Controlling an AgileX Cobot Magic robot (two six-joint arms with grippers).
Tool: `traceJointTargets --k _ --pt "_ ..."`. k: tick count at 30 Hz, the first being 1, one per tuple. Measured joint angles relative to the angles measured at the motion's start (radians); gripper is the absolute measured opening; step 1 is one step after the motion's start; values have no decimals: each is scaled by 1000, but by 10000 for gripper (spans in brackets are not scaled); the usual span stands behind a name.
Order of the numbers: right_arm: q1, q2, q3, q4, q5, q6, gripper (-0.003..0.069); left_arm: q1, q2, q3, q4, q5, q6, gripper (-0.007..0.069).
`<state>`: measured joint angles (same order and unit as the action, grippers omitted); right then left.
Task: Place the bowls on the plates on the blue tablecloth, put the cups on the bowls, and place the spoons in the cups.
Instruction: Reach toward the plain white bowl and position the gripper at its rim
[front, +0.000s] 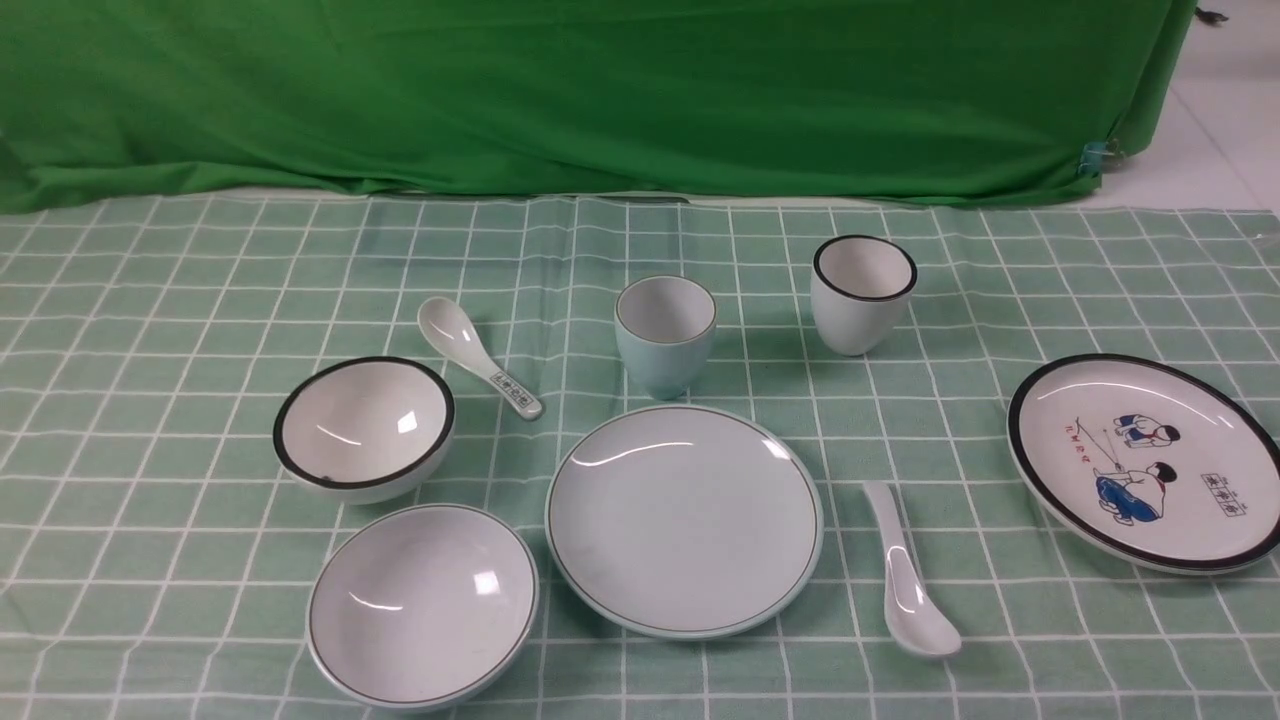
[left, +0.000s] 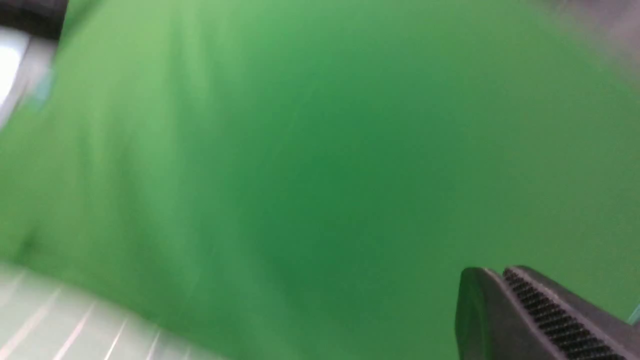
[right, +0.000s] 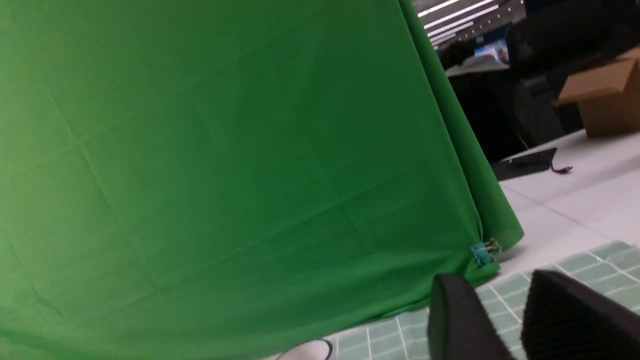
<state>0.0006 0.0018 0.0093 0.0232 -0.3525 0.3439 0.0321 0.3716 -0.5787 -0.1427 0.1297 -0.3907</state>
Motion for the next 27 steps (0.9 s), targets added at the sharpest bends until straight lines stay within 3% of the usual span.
traceJointTargets --k 2,3,6,10,12,13,15,17,19,22,27 --pt "0 0 0 0 -12 -1 241 0 139 -98 -8 221 80 17" --pt "0 0 0 0 -17 -1 241 0 154 -106 -8 242 93 17" --pt "5 1 -21 0 20 57 222 0 387 -175 -80 499 330 17" --pt "51 91 -250 -2 345 52 88 -4 635 -173 -171 604 521 14" --pt "80 150 -344 -1 476 -13 52 -25 720 -173 -192 602 563 6" --pt "134 261 -487 -1 668 -101 28 -59 784 -173 -197 592 578 4" --pt "208 408 -641 -1 875 -195 21 -135 877 -179 -186 578 585 1" --pt "249 485 -709 -1 966 -223 22 -168 912 -187 -169 578 571 1" --pt "340 635 -808 -1 1094 -278 22 -247 995 -226 -48 582 467 1" --pt "445 760 -835 -1 1101 -304 22 -290 1074 -269 84 586 373 8" --pt "544 847 -835 -1 1064 -277 22 -293 1136 -275 126 580 332 79"
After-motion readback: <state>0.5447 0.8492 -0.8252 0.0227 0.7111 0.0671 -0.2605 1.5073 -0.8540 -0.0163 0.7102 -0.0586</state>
